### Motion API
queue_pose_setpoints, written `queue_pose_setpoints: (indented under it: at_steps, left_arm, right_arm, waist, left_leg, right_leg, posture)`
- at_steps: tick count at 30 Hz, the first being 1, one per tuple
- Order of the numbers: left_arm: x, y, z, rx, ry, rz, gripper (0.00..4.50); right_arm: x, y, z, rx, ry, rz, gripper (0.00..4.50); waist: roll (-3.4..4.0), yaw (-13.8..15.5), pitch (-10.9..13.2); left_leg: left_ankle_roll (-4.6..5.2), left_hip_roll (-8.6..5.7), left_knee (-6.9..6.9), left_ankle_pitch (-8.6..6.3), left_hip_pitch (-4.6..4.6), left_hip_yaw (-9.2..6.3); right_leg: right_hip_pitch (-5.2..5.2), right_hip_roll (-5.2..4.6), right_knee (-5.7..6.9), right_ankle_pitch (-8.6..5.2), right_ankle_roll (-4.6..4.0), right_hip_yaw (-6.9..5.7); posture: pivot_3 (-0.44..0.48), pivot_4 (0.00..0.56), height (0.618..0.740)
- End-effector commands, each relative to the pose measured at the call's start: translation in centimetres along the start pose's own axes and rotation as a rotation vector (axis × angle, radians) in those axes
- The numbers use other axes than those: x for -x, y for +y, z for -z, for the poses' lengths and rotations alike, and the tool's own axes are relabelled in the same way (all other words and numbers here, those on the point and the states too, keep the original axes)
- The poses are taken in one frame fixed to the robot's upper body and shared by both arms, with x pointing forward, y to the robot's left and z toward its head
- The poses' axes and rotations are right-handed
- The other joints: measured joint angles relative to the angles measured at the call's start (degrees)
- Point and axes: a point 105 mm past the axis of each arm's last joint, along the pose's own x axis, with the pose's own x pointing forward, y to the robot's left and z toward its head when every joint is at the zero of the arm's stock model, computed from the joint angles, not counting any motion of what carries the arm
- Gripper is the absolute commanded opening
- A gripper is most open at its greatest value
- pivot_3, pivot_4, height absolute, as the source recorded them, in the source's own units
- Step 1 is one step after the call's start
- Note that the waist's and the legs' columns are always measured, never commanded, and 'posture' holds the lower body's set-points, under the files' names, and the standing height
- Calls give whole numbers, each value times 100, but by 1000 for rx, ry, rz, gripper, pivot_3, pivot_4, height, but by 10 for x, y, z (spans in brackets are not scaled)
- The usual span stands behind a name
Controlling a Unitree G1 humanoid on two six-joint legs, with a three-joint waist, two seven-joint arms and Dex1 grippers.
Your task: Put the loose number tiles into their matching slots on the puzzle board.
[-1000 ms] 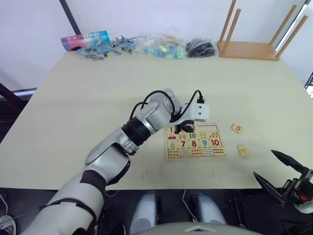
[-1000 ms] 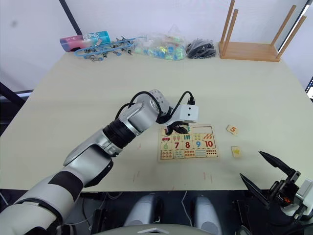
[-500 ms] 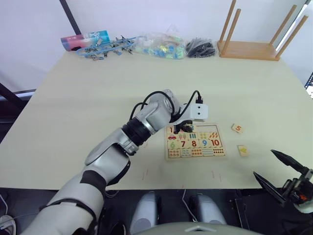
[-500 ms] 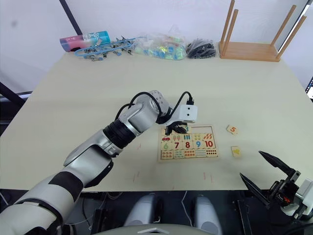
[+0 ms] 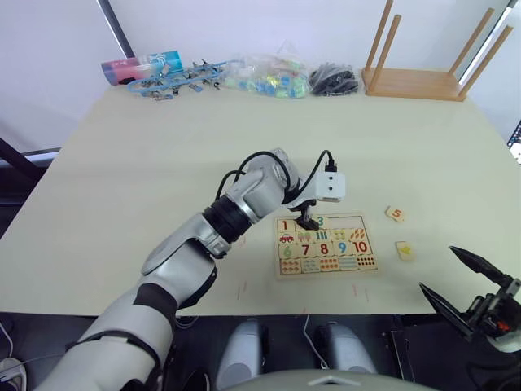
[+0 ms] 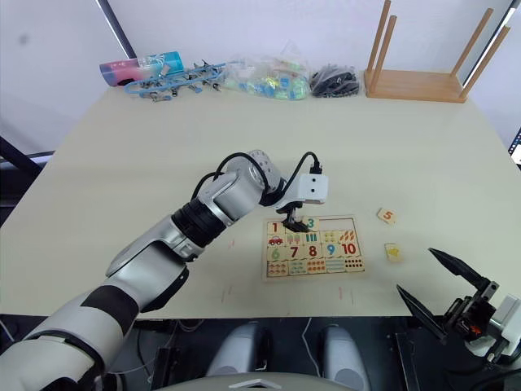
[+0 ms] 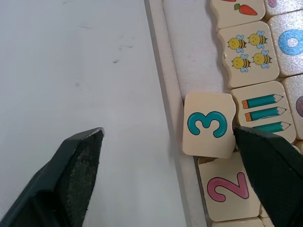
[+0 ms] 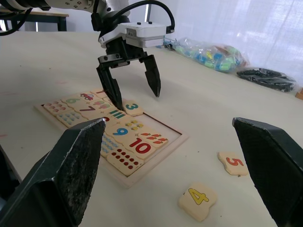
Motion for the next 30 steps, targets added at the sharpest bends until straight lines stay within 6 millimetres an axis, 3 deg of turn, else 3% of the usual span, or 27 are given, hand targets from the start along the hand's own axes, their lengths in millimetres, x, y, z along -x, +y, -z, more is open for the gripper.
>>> queue_pose_setpoints:
  at_steps: [1,6,18,27,28,30]
  left_arm:
    - [7,3,-14,-26,-39,-14,4457]
    - [14,7,-17,-28,-50,-16,4457]
    - [57,14,-26,-20,-129,6,4457]
    - [55,27,-11,87,-305,-1,4457]
    - [52,29,-8,96,-346,-15,4074]
    - [49,32,-5,108,-401,-36,3787]
  right_arm:
    - [-1,-2,-7,28,-7,-5,4500]
    - [0,-3,-6,29,-5,-4,4500]
    - [-1,-4,-6,30,-7,-6,4500]
    - [-1,-3,-4,26,-10,-8,4500]
    - [-1,-3,-4,25,-9,-8,4500]
    - [0,-3,-4,25,-8,-9,4500]
  waist:
    - [0,1,0]
    - [0,1,0]
    - [0,-1,0]
    - [1,-4,0]
    - [0,-3,0]
    - [0,0,0]
  left_leg:
    - [0,0,0,0,0,0]
    - [0,0,0,0,0,0]
    - [0,1,1,0,0,0]
    - [0,1,0,0,0,0]
    - [0,1,0,0,0,0]
    - [0,0,0,0,1,0]
  right_leg:
    - [0,0,0,0,0,0]
    - [0,0,0,0,0,0]
    - [0,0,0,0,-1,0]
    - [-1,1,1,3,5,-1]
    - [-1,1,1,3,5,-1]
    - [0,0,1,3,5,0]
  posture:
    - [0,150,737]
    - [0,150,737]
    - [0,150,737]
    - [0,150,737]
    - [0,150,737]
    - [0,150,737]
